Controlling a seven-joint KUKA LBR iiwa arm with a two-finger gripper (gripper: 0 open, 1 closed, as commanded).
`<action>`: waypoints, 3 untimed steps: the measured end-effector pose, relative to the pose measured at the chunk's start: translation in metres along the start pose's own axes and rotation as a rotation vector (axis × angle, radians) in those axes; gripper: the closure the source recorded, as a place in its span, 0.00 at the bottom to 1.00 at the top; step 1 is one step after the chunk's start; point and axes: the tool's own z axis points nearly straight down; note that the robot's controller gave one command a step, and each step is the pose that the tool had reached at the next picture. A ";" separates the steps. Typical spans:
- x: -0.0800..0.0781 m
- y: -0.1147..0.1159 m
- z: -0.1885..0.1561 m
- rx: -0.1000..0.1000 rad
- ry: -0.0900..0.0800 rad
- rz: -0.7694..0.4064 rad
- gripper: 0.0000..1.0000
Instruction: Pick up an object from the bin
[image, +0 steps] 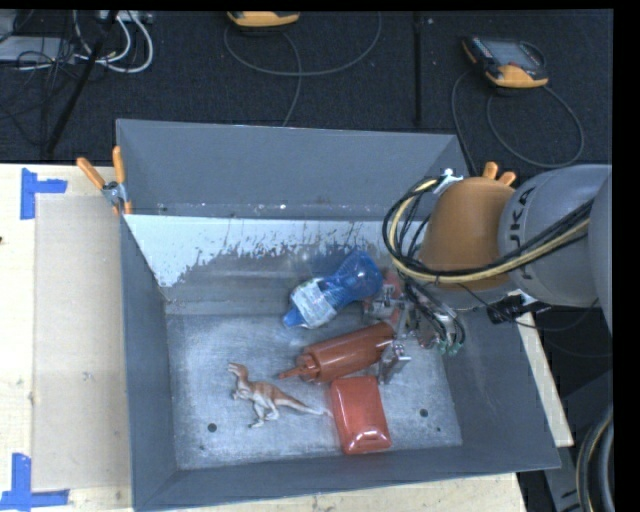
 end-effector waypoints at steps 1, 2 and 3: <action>-0.005 0.006 0.013 0.004 -0.002 0.072 0.00; -0.010 0.019 0.008 0.005 0.007 0.267 1.00; -0.010 0.019 0.008 0.005 0.006 0.267 1.00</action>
Offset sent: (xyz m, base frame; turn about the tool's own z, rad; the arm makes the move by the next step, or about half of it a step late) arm 0.0100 0.0212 -0.0115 0.2716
